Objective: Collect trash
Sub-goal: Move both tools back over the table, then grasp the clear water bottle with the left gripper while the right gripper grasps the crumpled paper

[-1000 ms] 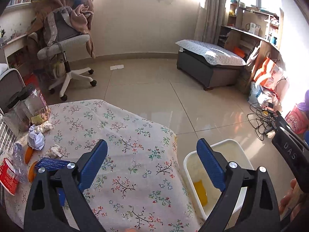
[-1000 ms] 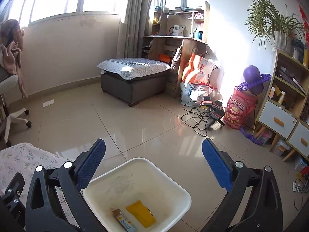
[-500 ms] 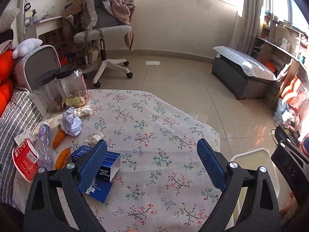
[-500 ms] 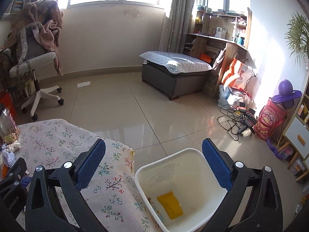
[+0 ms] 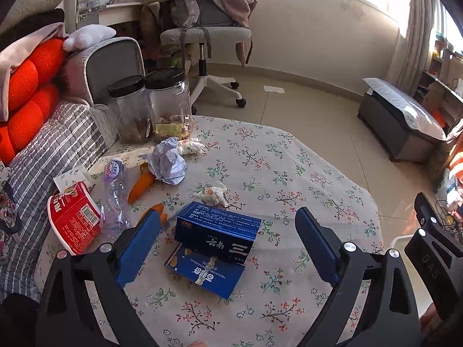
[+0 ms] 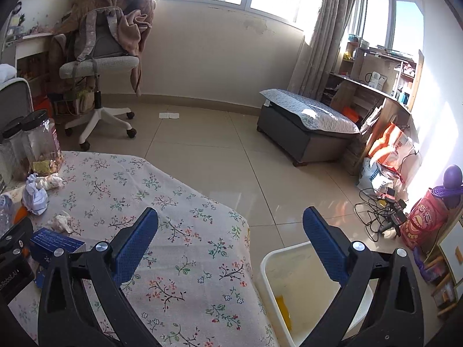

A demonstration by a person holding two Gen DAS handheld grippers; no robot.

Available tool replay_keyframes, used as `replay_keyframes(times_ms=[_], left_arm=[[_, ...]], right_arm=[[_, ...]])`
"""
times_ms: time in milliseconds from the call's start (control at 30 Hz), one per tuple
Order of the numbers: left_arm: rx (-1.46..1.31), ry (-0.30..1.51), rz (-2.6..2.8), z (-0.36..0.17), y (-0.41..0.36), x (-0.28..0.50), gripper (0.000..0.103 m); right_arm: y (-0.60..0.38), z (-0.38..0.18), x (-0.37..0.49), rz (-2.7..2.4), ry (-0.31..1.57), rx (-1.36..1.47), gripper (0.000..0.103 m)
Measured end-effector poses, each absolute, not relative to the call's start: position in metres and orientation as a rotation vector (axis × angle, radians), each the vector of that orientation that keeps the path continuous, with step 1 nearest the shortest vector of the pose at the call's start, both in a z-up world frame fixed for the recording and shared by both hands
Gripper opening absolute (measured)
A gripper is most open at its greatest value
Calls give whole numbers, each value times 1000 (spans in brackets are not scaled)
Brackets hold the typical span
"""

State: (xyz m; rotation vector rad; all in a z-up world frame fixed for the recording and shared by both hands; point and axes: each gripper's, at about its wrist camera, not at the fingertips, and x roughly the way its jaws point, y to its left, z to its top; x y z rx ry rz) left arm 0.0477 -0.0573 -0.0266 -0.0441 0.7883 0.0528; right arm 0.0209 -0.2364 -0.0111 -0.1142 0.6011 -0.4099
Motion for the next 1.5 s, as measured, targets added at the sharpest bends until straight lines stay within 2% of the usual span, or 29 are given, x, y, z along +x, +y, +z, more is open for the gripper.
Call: replay_keyframes(times_ms=[433,633,767,867,933,1000,1033,1067,1167,1333,1500], left_arm=[[-3,869,235,-46,42,67,91],[-52,1064,223,-54,82,148,91],[-32,1244,259,-85,104,195,91],[-10,1304,287,-107,116,216,91],[1,1358,269,-122,119,224,81],[-27,1412,228,-137,123,227,65],[-40,1420,224,-141,126,226,62],[-52,1404,228,-141,130,224,50],[-172,1316,180,-128,143,213,44],[-247,1085,140,-80,147,177,43],[-267,829,96,-18,145,158,43]], right_arm=[[-198,-31,22,-306,632,-268,96],[-204,-36,26,-332,655,-268,96],[-211,-40,31,-332,684,-249,96],[-214,-44,39,-329,711,-217,96],[-216,-49,43,-321,735,-200,96],[-216,-53,47,-315,755,-196,96],[-215,-56,49,-313,762,-201,96],[-213,-58,49,-310,766,-208,96],[-207,-62,49,-269,770,-210,96],[-187,-59,65,-136,787,-219,96],[-122,-48,112,78,839,-223,96]])
